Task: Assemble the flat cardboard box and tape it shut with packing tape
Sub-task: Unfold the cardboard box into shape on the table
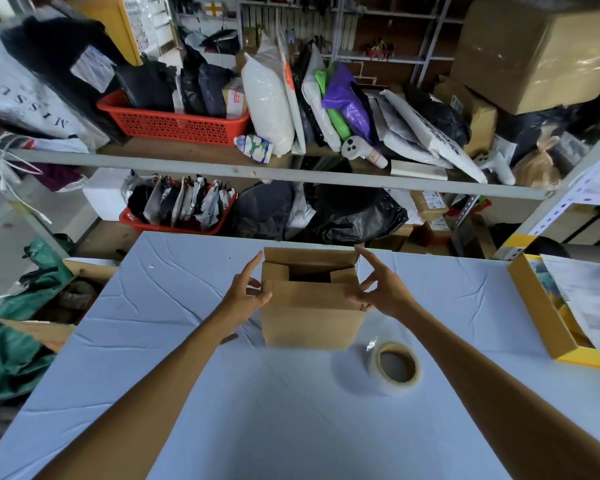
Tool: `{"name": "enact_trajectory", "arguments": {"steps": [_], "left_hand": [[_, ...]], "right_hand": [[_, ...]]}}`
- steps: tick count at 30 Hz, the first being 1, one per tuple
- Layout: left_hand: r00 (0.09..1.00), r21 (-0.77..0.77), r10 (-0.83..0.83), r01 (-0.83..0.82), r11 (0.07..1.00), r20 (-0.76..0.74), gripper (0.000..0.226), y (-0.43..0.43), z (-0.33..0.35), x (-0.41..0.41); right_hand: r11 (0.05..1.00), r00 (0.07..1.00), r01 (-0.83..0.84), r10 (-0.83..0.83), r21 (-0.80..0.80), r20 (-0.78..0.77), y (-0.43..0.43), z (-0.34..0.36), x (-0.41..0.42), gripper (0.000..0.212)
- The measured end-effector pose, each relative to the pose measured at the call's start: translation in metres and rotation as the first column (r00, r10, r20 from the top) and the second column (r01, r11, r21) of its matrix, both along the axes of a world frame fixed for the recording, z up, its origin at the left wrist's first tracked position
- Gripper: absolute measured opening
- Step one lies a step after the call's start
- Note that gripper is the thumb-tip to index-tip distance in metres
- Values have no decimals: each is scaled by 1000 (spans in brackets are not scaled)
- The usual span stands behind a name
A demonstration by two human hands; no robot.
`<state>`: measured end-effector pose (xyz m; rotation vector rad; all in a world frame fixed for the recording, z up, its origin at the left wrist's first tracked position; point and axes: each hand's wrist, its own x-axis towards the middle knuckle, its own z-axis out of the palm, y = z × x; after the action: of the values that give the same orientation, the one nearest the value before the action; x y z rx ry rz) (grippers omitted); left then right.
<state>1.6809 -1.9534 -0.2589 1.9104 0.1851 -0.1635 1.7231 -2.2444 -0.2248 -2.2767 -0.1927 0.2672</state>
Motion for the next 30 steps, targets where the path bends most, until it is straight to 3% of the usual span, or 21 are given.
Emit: {"name": "enact_trajectory", "arguments": {"steps": [6, 8, 15, 18, 22, 30], "left_hand": [[998, 39, -55, 54, 998, 34, 43, 7, 0, 2], [997, 74, -51, 47, 996, 52, 32, 5, -1, 1], [987, 49, 102, -109, 993, 125, 22, -10, -6, -9], [986, 32, 135, -139, 990, 102, 21, -12, -5, -9], [984, 8, 157, -158, 987, 88, 20, -13, -1, -13], [971, -86, 184, -172, 981, 153, 25, -10, -11, -60]], "right_hand": [[994, 997, 70, -67, 88, -30, 3, -3, 1, 32], [986, 993, 116, -111, 121, -49, 3, -7, 1, 22], [945, 971, 240, -238, 222, -35, 9, -22, -13, 28], [926, 943, 327, -332, 189, -6, 14, -28, -16, 27], [857, 908, 418, -394, 302, -139, 22, -25, -19, 31], [875, 915, 400, -400, 274, -58, 23, -29, -78, 28]]}}
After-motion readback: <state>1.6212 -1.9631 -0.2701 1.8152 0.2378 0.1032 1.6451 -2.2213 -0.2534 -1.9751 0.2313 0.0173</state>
